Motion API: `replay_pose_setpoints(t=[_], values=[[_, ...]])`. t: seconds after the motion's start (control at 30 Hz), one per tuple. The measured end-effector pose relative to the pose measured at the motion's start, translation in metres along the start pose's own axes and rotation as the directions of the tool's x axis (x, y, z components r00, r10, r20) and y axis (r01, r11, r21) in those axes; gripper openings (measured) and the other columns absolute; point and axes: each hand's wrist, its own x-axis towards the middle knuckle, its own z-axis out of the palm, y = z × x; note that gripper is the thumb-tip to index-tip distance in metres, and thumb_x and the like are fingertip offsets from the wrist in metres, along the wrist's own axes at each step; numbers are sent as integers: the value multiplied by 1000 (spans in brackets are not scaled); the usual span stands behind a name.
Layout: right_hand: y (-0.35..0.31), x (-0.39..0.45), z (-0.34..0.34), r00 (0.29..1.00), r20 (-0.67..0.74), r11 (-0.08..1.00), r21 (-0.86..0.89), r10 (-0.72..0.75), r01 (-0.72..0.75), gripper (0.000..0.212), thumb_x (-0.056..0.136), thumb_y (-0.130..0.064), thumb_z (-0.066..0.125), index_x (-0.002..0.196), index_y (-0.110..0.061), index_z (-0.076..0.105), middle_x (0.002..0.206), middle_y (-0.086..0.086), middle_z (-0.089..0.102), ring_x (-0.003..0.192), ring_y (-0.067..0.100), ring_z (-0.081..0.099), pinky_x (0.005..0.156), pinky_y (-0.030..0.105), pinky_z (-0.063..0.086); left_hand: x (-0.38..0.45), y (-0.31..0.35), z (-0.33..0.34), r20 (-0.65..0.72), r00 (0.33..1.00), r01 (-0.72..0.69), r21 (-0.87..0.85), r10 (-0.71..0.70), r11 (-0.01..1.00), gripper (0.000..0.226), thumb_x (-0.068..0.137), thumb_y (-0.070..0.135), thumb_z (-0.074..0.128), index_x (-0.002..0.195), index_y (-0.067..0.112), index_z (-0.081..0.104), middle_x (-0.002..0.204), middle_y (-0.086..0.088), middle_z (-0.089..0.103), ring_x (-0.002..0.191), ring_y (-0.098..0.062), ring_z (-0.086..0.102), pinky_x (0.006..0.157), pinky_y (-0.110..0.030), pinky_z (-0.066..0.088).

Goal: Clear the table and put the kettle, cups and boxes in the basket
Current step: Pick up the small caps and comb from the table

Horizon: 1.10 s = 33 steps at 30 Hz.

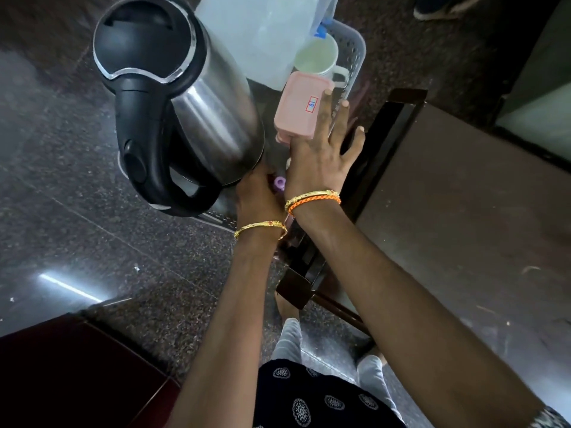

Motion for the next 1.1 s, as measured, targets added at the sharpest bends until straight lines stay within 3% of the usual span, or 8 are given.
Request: replay_pose_setpoints(t=[0.17,0.27,0.43,0.5,0.63,0.77,0.87,1.1], values=[[10,-7,-13,999,-25,989,143,-31,34,27,83,-23,64,109,-30,65,159,13,6,146,34,-4,113,56,2,-5,2,-5,11,1000,-14,73,13,997,13,81,6,56,93,6,61,98,-16,68,91,-31,63,79,-37,52],[25,-22,-21,988,-152,929,359,-34,88,17,70,-20,75,86,-17,69,150,17,32,143,36,19,108,55,20,-15,9,-4,-119,991,-44,112,57,993,20,81,3,53,99,5,63,104,-18,66,97,-32,61,82,-33,48],[98,-62,-15,901,-362,786,618,238,41,6,79,-7,66,79,-2,67,107,19,62,100,33,59,87,36,48,-60,41,22,-358,831,-416,106,425,903,25,74,-7,48,90,0,66,88,-20,64,76,-29,58,70,-29,44],[143,-85,-4,847,-328,746,656,418,-114,5,81,-8,64,81,-3,65,98,15,63,91,32,60,82,34,49,-80,54,52,-264,839,-489,21,476,872,24,76,-6,47,89,2,66,85,-16,65,72,-26,59,64,-33,49],[234,-143,15,625,-223,581,676,748,-454,9,83,-9,61,82,0,63,90,19,60,83,39,58,78,38,45,-132,66,131,195,866,-459,-56,460,887,21,79,-6,50,90,3,66,90,-14,67,77,-30,63,65,-42,55],[330,-198,10,343,-229,402,682,911,-612,10,83,-4,59,83,2,67,95,22,61,91,38,58,84,37,43,-191,64,210,554,702,-549,21,447,836,17,82,0,51,92,5,64,94,-12,65,84,-33,62,69,-42,51],[392,-231,2,212,-228,312,687,950,-657,16,84,-2,55,92,3,67,101,24,61,96,41,57,84,38,44,-224,71,253,657,630,-597,69,414,799,16,84,6,50,95,8,61,98,-12,64,88,-33,60,69,-43,51],[509,-274,-18,39,-323,242,615,946,-751,32,81,1,53,112,7,60,116,29,57,114,45,46,102,40,31,-284,112,340,712,547,-683,74,440,727,19,89,13,46,104,9,58,102,-13,64,91,-33,61,71,-45,50]])
